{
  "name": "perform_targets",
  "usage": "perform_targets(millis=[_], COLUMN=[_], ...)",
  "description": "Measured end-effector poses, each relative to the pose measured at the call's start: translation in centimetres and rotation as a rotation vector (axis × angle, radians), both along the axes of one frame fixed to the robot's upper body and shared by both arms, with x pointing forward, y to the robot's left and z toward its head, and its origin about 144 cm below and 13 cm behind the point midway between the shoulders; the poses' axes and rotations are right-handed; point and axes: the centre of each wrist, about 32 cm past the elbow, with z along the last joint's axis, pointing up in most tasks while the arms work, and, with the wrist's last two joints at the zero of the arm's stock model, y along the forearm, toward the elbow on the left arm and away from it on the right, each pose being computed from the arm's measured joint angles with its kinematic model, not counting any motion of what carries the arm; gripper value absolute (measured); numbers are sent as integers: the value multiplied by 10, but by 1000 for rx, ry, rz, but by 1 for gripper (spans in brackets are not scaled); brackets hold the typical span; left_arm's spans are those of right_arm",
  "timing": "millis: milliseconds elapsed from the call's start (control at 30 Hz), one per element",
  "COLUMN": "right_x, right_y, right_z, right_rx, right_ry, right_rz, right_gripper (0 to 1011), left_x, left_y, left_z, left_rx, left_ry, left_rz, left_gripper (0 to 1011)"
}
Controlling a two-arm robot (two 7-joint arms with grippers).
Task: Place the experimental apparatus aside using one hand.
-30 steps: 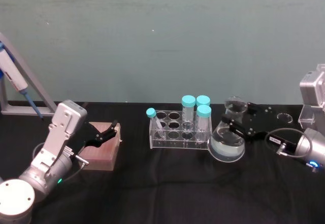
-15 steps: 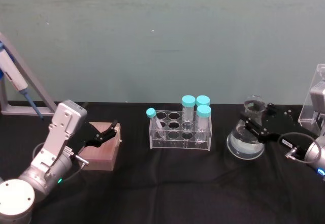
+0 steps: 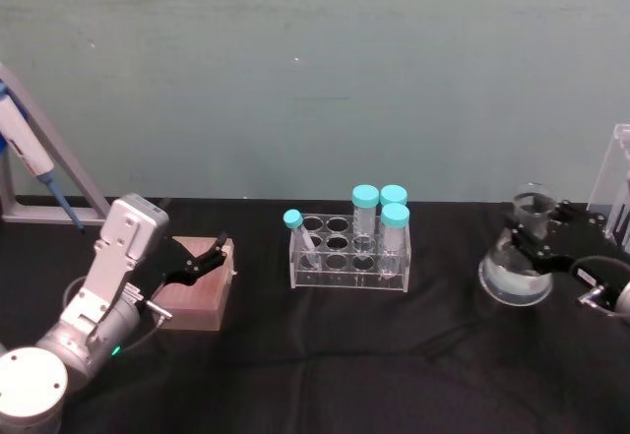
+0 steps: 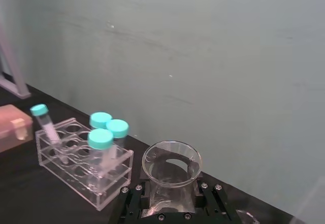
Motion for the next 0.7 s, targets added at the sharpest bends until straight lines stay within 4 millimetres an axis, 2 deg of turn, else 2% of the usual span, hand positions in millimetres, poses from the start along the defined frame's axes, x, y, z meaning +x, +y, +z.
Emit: perform_targets(millis=[700], right_x=[-7], right_y=[-12], right_z=[-6], right_rx=[-27], right_ry=[27], right_rz=[-107], right_gripper=[451], left_x=[0], left_y=[0], left_z=[0], left_rx=[0], left_ry=[0], left_rz=[0], left_gripper=[1000])
